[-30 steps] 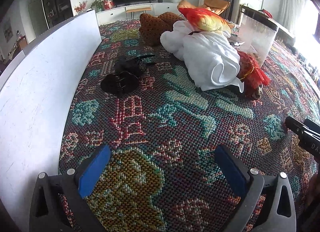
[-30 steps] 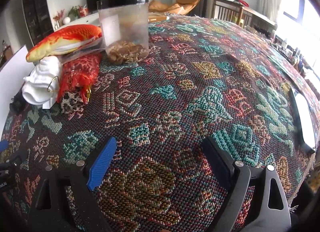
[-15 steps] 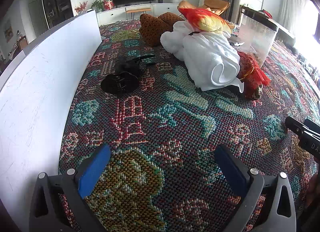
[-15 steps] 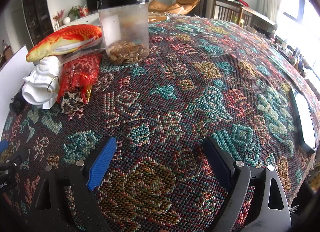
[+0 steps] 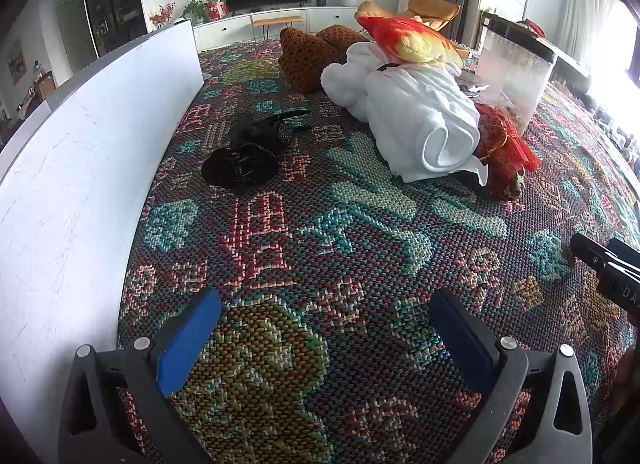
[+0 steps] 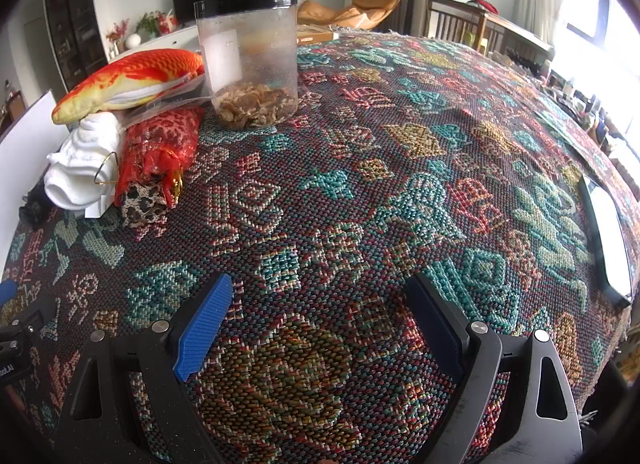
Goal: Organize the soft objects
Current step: 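Bring both empty grippers back over the blanket, then move the right gripper onto the red mesh drawstring bag and grasp it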
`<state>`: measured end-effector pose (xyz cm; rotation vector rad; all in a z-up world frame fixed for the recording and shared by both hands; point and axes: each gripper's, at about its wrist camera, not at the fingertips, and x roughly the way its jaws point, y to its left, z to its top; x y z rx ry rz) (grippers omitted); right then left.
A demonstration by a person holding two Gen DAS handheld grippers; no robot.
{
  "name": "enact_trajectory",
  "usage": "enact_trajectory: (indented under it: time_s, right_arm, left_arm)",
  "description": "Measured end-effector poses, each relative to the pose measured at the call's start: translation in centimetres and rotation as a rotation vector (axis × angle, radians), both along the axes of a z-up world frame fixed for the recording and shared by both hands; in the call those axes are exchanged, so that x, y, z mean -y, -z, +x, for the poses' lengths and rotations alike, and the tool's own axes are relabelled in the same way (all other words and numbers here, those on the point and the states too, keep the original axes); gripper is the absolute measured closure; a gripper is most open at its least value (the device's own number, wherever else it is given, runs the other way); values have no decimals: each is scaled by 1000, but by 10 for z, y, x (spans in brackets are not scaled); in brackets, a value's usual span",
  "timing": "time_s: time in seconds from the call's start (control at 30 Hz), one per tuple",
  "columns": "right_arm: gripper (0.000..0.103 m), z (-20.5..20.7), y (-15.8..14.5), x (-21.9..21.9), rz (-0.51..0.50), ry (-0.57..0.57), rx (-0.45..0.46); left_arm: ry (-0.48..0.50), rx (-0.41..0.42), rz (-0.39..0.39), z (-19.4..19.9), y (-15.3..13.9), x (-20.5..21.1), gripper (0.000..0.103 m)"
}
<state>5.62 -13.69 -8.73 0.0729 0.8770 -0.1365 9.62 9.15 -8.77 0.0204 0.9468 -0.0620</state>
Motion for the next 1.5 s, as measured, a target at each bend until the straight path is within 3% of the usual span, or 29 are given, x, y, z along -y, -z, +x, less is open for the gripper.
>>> enact_trajectory:
  time_s: [0.97, 1.03, 1.13, 1.23, 1.33, 1.37, 1.47, 1.5]
  right_arm:
    - [12, -1, -1, 0, 18, -4, 5]
    - [12, -2, -6, 6, 111, -26, 38]
    - [12, 8, -22, 9, 367, -128, 121]
    - [14, 39, -37, -9, 416, -238, 135]
    - [14, 82, -31, -28, 419, -269, 47]
    - [15, 94, -26, -34, 408, -272, 16]
    - [63, 116, -10, -48, 392, -318, -59]
    - [67, 115, -11, -52, 366, -337, -50]
  left_arm:
    - [-1, 2, -6, 1, -1, -1, 0]
    - [-1, 2, -6, 0, 0, -1, 0]
    - [-1, 3, -8, 0, 0, -1, 0]
    - [-1, 4, -11, 0, 0, -1, 0]
    - [-1, 4, -11, 1, 0, 0, 0]
    - [-1, 4, -11, 1, 0, 0, 0]
    - [0, 5, -13, 0, 0, -1, 0]
    - [-1, 5, -14, 0, 0, -1, 0]
